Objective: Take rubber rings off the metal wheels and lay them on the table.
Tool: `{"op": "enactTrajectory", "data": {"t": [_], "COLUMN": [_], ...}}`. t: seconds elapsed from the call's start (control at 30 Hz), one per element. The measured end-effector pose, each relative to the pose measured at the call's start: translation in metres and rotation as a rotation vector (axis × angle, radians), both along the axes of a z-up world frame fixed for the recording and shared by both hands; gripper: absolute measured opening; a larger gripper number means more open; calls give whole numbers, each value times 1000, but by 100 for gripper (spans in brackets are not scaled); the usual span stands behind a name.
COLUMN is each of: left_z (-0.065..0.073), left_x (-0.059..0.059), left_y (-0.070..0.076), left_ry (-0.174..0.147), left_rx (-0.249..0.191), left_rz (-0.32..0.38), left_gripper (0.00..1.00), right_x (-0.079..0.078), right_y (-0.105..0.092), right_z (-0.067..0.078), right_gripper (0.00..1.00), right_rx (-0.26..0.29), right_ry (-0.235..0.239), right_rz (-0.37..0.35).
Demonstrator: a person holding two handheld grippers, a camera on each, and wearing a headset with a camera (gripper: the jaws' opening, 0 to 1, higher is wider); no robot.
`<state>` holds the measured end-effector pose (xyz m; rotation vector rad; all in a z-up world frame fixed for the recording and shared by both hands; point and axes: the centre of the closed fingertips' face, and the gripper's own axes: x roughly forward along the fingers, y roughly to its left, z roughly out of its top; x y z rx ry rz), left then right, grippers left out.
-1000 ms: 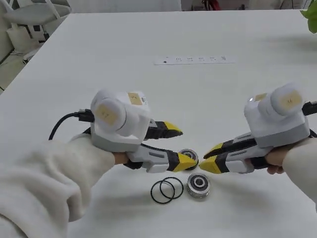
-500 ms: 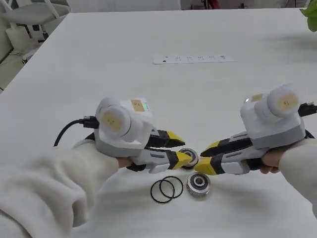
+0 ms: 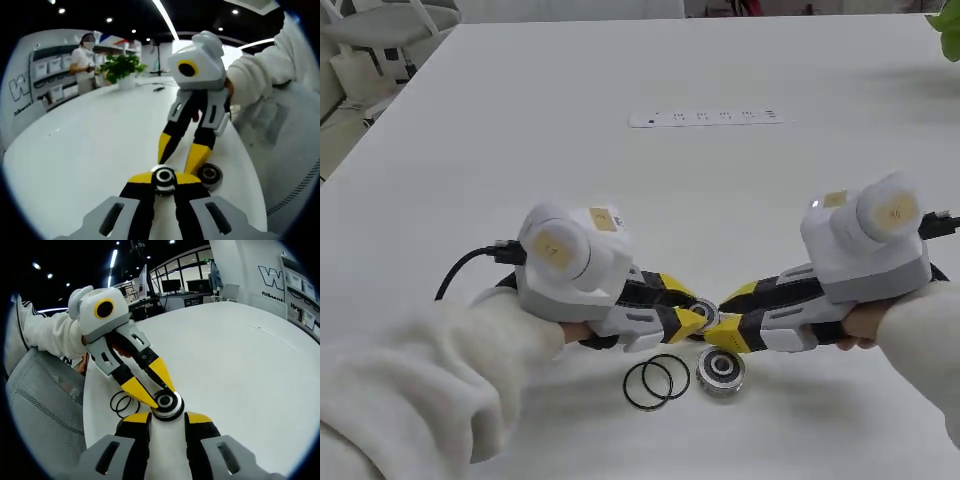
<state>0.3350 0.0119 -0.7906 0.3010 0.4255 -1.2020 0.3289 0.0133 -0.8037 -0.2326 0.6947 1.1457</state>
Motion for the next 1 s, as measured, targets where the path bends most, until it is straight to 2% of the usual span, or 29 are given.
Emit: {"op": "enactTrajectory", "data": {"t": [0.23, 0.37, 0.47, 0.6, 0.8, 1.0], "left_z": [-1, -1, -2, -1, -1, 0], "left_x": [-1, -1, -1, -1, -1, -1], "left_y": [-1, -1, -1, -1, 0, 0], "left_ry": [6, 7, 7, 8, 10, 13], "left_rx": [-13, -19, -18, -19, -24, -27], "left_rz": [6, 11, 13, 16, 21, 24], "left_gripper": [15, 15, 14, 14, 14, 14], "right_x": [0, 0, 0, -1, 1, -1], "right_y": [0, -2, -1, -3, -6, -6], "right_z": [-1, -3, -3, -4, -6, -8], "right_gripper": [20, 17, 16, 14, 4, 3], "right_rx": [-14, -45, -40, -55, -75, -90], "right_ry": [-14, -50, -46, -64, -85, -98], "right_rz": [20, 51, 49, 63, 58, 56]}}
